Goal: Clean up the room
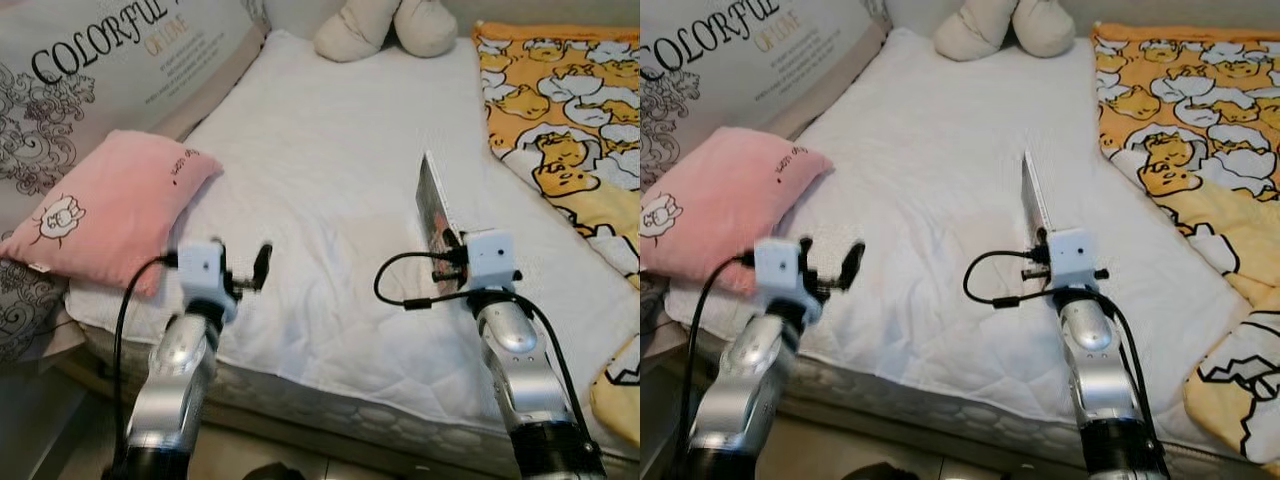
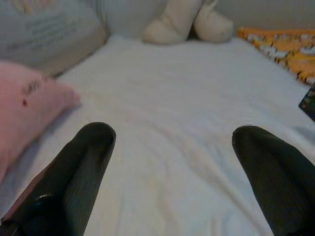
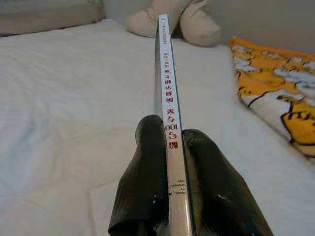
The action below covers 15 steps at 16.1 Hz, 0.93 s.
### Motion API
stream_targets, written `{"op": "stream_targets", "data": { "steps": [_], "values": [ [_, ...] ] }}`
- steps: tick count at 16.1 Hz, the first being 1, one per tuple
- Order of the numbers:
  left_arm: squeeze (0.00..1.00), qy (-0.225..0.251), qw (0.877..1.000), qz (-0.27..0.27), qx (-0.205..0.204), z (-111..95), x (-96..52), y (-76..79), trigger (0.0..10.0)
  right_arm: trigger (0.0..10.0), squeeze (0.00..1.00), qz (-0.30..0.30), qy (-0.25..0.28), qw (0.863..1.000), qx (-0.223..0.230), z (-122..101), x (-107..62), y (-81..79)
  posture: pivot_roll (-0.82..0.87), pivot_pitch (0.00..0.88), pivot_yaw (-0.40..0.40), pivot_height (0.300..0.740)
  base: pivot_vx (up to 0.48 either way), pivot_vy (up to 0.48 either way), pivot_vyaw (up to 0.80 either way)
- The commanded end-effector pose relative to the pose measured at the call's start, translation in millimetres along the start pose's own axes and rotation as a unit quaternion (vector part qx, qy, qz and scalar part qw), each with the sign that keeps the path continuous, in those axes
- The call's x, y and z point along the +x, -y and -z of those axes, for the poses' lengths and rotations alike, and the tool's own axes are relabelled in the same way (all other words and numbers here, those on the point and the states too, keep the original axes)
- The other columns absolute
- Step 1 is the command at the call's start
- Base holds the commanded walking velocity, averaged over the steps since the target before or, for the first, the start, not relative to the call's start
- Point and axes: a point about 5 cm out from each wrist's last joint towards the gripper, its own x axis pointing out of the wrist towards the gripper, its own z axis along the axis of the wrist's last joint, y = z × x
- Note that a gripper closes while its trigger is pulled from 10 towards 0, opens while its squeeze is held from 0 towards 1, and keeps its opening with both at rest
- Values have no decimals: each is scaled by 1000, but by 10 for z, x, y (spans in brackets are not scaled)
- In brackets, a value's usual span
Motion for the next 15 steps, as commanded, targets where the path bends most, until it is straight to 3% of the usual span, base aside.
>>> {"op": "stream_targets", "data": {
  "steps": [1,4,6,7,10,13,15],
  "values": [
    [0,-1,1000,-9,11,14,26,-49,10000,0,47,0,53,999,-14,-209,77,-35,-121,0,102,740,0,0,0],
    [0,9,1000,4,19,-11,70,-16,10000,0,47,3,57,998,-16,-209,111,-59,-121,0,109,740,0,0,0],
    [0,26,998,-40,-36,-15,12,-141,10000,0,59,79,37,993,81,21,-51,54,-118,0,95,740,0,0,0],
    [0,25,998,-47,-41,3,-36,-174,10000,0,63,82,32,992,85,64,-115,61,-120,0,94,740,0,0,0],
    [0,-7,999,-10,-45,175,-326,-116,10000,0,59,52,9,998,45,218,-465,113,-133,0,84,740,0,0,0],
    [0,-10,998,8,-62,243,-313,-55,10000,0,59,32,19,999,11,142,-461,153,-169,0,59,740,0,0,0],
    [0,-6,997,1,-82,290,-291,79,10000,0,55,20,19,1000,-6,66,-364,286,-189,0,-9,740,0,0,0]
  ]
}}
